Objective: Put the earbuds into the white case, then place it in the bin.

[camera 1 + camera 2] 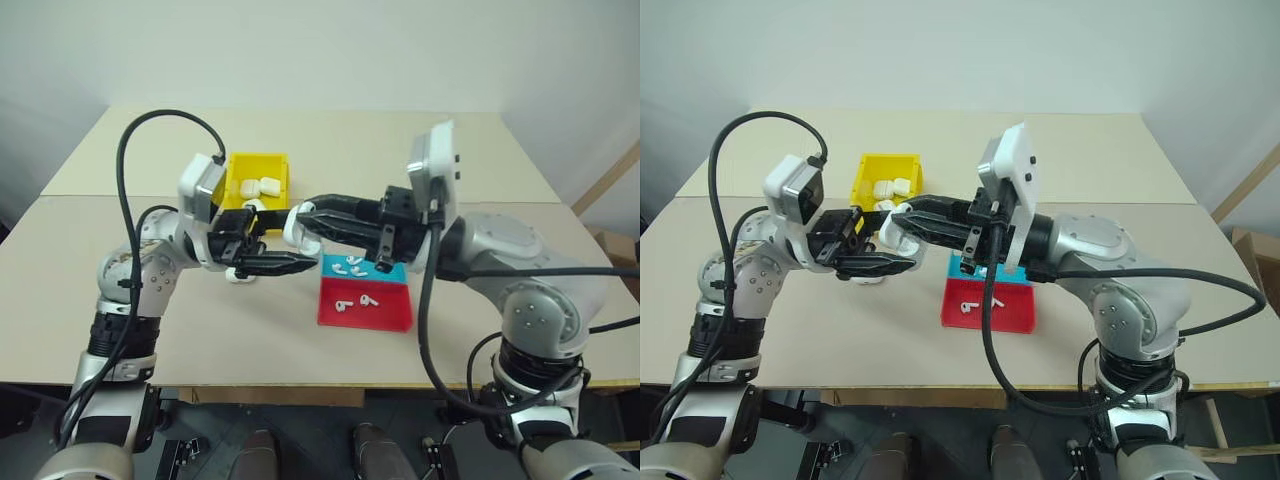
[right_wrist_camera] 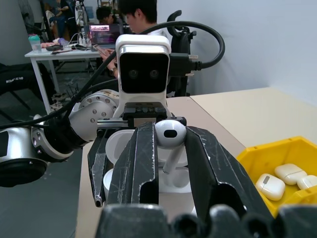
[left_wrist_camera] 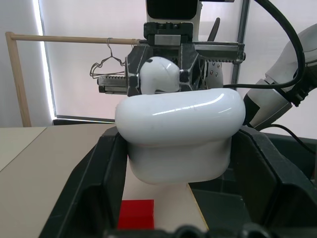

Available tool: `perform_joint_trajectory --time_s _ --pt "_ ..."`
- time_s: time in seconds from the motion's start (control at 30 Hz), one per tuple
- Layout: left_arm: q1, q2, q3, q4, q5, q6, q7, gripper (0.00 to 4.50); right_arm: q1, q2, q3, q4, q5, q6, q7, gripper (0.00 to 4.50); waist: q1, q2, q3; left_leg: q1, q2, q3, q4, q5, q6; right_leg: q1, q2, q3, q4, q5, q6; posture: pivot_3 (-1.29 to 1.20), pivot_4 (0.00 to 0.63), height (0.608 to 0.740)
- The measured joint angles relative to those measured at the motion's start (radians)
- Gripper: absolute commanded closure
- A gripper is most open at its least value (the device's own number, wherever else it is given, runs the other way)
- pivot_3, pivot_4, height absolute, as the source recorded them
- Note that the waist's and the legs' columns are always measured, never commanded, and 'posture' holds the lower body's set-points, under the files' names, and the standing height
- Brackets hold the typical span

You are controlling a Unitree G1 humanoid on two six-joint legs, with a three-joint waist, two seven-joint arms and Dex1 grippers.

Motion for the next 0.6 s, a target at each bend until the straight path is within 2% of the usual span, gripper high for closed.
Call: perform_joint_trajectory --time_s 0.6 --pt "0.013 -0.011 -0.003 -0.009 0.010 -0.006 -0.011 1.70 0.041 -0.090 0.055 0.009 0.007 -0.094 -0.019 3.88 0.000 0.000 0.000 0.000 0.000 0.000 0.000 0.000 0.000 0.000 0.000 0.000 0.000 0.000 0.000 0.00 0.150 0.740"
